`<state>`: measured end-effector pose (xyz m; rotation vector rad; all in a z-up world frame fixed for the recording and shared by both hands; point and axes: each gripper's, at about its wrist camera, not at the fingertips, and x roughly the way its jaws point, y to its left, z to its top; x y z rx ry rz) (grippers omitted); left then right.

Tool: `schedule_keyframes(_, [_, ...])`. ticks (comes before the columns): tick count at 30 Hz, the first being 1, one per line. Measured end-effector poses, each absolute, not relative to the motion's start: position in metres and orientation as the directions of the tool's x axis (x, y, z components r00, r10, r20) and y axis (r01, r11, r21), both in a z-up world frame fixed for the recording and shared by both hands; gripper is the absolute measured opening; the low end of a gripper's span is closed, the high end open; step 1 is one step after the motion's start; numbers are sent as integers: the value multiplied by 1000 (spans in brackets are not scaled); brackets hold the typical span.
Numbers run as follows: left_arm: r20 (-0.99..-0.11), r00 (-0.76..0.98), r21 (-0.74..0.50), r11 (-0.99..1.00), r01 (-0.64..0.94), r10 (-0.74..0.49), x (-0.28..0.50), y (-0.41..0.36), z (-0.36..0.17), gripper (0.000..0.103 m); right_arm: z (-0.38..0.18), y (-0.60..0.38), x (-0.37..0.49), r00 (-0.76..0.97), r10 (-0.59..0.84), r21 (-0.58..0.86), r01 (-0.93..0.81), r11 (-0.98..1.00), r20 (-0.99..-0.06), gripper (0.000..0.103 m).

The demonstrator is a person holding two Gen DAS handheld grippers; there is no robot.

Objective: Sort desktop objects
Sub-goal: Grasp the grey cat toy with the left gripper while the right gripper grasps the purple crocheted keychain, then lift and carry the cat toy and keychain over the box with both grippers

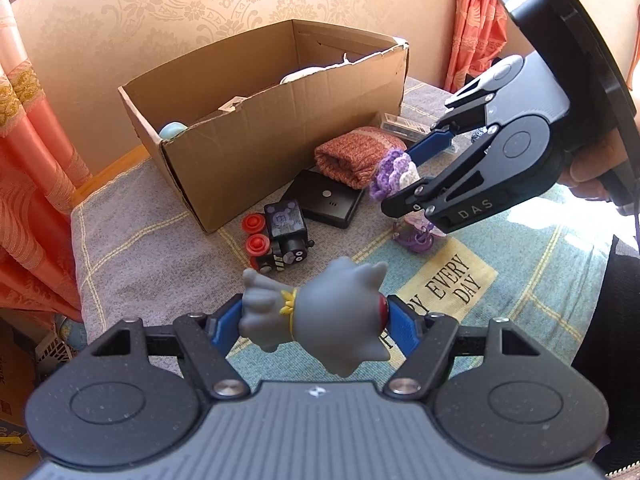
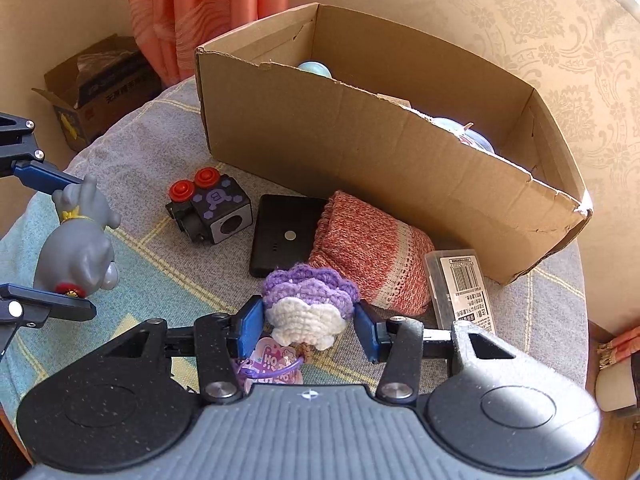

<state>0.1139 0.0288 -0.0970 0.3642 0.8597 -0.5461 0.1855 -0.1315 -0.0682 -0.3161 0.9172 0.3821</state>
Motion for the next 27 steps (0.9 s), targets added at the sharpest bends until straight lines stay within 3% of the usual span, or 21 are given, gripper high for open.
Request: schedule_keyframes(27, [-767,580,144,808,571,-274,96,0,-50,74,7,-153,144,603,272,-119,-528,841,-750,54])
